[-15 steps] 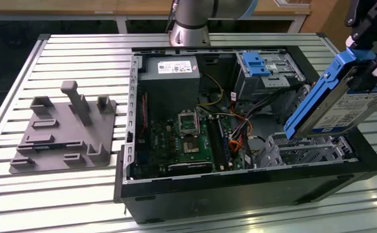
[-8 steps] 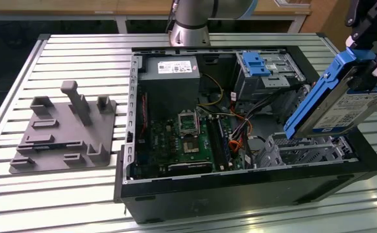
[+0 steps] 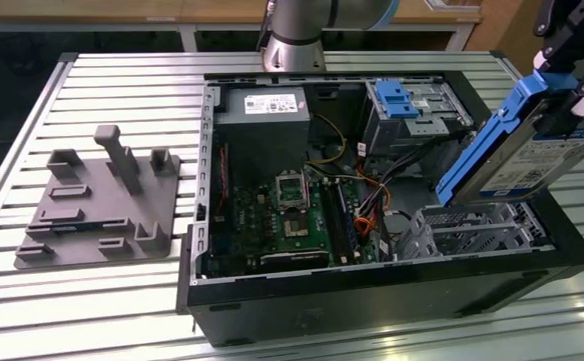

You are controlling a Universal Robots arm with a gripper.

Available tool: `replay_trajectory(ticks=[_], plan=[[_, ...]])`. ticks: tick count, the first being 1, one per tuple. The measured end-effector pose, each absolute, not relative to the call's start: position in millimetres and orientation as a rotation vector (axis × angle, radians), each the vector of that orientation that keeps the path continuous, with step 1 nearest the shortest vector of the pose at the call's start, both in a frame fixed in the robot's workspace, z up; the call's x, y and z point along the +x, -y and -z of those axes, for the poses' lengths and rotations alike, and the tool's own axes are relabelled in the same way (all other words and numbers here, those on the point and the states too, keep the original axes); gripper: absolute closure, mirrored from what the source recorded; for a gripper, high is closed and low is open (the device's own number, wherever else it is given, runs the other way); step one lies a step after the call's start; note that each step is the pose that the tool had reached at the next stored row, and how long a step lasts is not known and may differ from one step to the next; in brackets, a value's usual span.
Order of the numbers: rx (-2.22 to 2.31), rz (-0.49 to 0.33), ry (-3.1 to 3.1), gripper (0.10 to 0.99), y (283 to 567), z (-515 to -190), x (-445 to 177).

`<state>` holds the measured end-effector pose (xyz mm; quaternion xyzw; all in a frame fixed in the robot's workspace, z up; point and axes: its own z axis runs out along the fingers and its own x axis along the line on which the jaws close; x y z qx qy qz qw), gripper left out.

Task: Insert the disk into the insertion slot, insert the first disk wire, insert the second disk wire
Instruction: 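Insert the disk into the insertion slot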

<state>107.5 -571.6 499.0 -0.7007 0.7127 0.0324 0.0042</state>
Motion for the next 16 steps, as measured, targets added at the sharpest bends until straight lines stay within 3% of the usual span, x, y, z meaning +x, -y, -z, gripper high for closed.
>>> replay_trajectory(ticks=[16], plan=[[-2.180,-0.090,-2.216,0.722,572.5,-498.4,107.6]])
